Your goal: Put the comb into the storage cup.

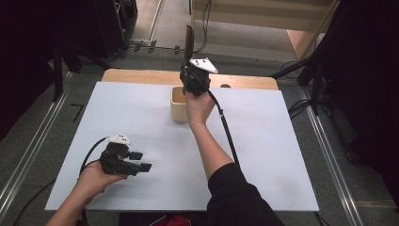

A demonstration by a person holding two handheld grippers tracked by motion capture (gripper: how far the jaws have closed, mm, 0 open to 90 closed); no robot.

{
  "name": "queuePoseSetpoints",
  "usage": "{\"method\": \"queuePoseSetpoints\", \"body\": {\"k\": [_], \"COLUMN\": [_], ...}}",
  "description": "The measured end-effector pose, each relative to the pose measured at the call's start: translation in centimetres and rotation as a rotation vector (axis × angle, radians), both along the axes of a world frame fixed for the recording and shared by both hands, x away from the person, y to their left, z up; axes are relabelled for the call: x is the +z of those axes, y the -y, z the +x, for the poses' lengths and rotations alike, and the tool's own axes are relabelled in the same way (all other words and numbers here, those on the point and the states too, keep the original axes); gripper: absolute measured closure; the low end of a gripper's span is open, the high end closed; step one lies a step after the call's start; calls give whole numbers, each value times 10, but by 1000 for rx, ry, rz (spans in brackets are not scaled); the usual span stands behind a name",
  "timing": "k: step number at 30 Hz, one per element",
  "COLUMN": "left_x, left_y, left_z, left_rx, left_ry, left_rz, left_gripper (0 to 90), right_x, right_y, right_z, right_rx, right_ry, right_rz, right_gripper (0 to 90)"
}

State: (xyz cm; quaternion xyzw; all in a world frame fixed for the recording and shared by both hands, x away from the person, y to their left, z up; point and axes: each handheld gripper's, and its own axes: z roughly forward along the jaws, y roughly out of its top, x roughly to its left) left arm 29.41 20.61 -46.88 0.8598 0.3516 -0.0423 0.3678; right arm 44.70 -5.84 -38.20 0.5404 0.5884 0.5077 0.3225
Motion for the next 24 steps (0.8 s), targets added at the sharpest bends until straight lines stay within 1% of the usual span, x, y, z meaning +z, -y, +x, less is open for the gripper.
{"method": "queuePoseSetpoints", "body": {"k": [1,2,4,10,15,16,24], "left_x": [0,0,0,0,-1,0,0], "left_y": [0,0,0,0,-1,-1,-1], "left_z": [0,0,0,0,0,0,0], "left_rx": [0,-1,-1,-1,-2,-1,0], "left_ry": [1,2,1,1,0,1,1], "left_rz": [3,4,1,0,0,-1,-2], "left_gripper": [335,335,335,335,336,336,335], "right_x": [-1,-2,-5,-13,-18,-19,-27], "right_y": [-1,-1,0,2,-1,-1,-3], "right_z": [0,0,-1,-2,-4,-4,-5], "right_rx": [3,5,3,5,9,12,13], "right_ry": [-5,0,-1,-22,-22,-28,-39], "right_rz": [0,-3,5,16,11,16,6], "right_gripper": [698,698,698,697,697,697,697]}}
